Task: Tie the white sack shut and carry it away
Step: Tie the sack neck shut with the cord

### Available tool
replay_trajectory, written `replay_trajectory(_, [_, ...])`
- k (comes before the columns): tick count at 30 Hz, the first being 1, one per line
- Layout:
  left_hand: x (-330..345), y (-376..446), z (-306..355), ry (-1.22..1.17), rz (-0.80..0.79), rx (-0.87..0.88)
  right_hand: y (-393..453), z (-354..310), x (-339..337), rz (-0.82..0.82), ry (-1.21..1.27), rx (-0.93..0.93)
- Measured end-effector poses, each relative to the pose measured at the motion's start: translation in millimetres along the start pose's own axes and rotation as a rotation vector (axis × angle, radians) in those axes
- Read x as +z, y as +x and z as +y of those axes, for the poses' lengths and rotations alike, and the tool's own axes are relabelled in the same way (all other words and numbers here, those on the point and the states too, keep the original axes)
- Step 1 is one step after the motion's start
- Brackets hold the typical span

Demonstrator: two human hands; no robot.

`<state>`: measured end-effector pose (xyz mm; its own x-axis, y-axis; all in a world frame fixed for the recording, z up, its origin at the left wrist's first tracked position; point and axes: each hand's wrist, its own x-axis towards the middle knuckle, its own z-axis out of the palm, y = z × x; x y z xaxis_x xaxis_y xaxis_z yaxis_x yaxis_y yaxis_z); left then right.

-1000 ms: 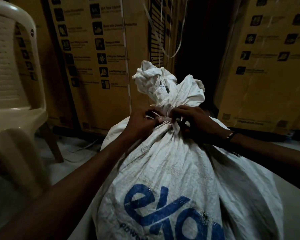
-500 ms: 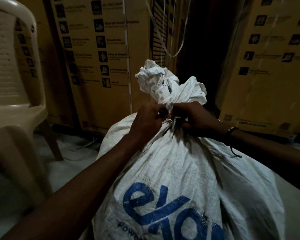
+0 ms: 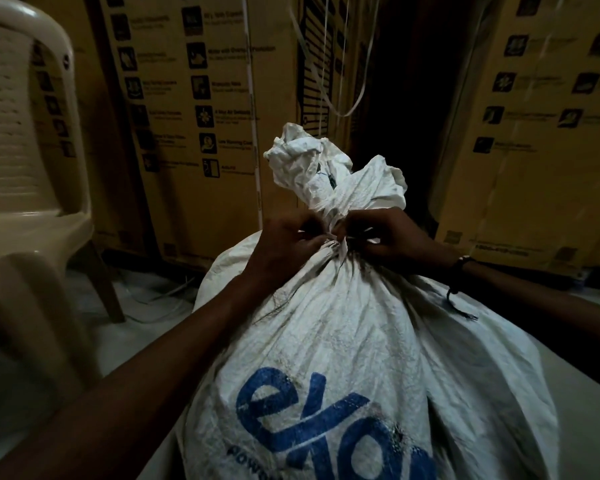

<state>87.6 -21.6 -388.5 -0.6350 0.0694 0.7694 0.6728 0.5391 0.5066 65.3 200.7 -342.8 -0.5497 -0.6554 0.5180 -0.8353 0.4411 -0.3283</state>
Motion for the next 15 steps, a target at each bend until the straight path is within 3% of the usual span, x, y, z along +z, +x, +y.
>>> replay_trajectory(4, [2,-2,-4,-0.057,0.066,-0.045,-3,-2,6,0.050,-0.019,-0.032])
replay_trajectory(15, [9,-4,-5,0.002,0.074,0.084,-10,0,16,0.174,0.007,-0.001])
